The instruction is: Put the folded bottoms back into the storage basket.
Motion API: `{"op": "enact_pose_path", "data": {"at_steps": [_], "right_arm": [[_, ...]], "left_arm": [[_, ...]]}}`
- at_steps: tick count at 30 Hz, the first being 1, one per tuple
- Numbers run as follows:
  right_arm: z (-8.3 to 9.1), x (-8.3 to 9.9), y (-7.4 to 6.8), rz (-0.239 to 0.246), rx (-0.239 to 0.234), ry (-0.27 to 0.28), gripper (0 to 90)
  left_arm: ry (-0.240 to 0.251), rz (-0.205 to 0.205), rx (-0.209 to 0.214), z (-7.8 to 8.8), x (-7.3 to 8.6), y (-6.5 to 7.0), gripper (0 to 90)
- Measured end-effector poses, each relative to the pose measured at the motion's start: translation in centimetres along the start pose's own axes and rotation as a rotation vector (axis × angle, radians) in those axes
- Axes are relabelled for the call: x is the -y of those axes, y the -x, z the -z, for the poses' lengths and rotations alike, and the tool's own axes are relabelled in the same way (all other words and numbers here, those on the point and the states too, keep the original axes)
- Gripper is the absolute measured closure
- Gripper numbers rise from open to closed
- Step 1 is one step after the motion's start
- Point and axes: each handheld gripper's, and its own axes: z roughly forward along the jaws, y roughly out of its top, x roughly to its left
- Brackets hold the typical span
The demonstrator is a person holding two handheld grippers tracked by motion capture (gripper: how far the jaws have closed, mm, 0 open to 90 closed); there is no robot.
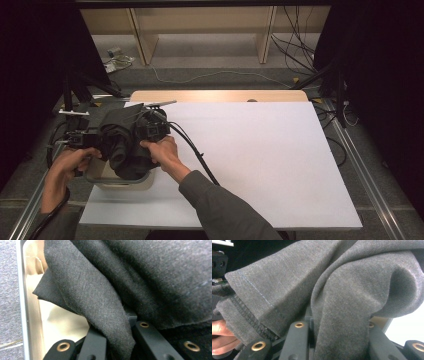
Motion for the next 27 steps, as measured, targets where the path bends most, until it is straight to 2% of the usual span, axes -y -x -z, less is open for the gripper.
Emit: {"op": "enact_pose_path", "data": {"at_steps": [14,27], "right_arm": [[-0.8,0.2,0.0,-0.007,0.014,-0.015,67.5],[-1.7,0.8,0.0,-0.002,0.019,-0.052,63.4]], "left_arm": [[-0.015,0.011,-0.032,-0.6,0.3,-0.5,84.4],[-0.037,0.028,-0.059,-1.2,0.7,-1.2,84.4]]}}
